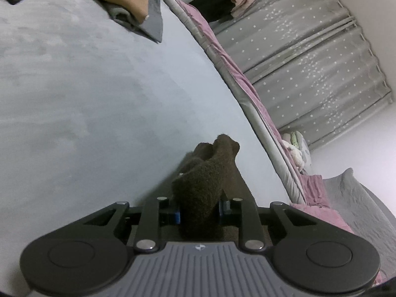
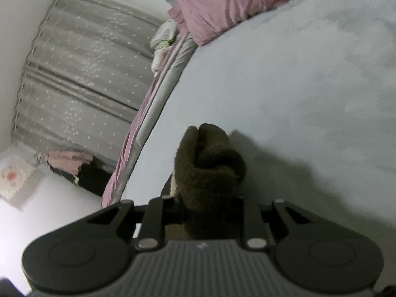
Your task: Fold clothes
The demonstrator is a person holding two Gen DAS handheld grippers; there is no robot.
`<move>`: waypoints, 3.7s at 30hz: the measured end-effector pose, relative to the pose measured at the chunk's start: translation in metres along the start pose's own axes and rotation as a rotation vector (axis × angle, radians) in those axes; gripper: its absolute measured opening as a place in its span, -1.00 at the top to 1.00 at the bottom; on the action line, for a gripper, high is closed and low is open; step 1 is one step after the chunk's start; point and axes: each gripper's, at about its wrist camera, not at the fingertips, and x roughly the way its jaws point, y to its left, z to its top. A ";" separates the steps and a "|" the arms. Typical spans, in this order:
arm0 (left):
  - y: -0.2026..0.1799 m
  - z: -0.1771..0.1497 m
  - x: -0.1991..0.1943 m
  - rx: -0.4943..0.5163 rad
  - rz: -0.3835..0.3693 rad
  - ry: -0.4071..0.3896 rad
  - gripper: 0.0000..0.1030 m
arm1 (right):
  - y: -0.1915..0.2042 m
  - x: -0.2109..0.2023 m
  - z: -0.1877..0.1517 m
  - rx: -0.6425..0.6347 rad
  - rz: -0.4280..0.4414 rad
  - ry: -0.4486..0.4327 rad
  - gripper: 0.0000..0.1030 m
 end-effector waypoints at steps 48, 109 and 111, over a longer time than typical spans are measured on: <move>-0.064 -0.052 -0.026 0.770 0.007 -0.006 -0.39 | 0.076 -0.051 -0.131 -0.930 -0.177 -0.236 -0.63; -0.056 0.060 0.014 0.617 0.009 0.392 -0.56 | 0.109 0.012 -0.060 -0.762 -0.181 0.165 -0.95; -0.050 0.064 0.016 0.584 0.035 0.433 -0.56 | 0.114 0.011 -0.061 -0.750 -0.173 0.176 -0.96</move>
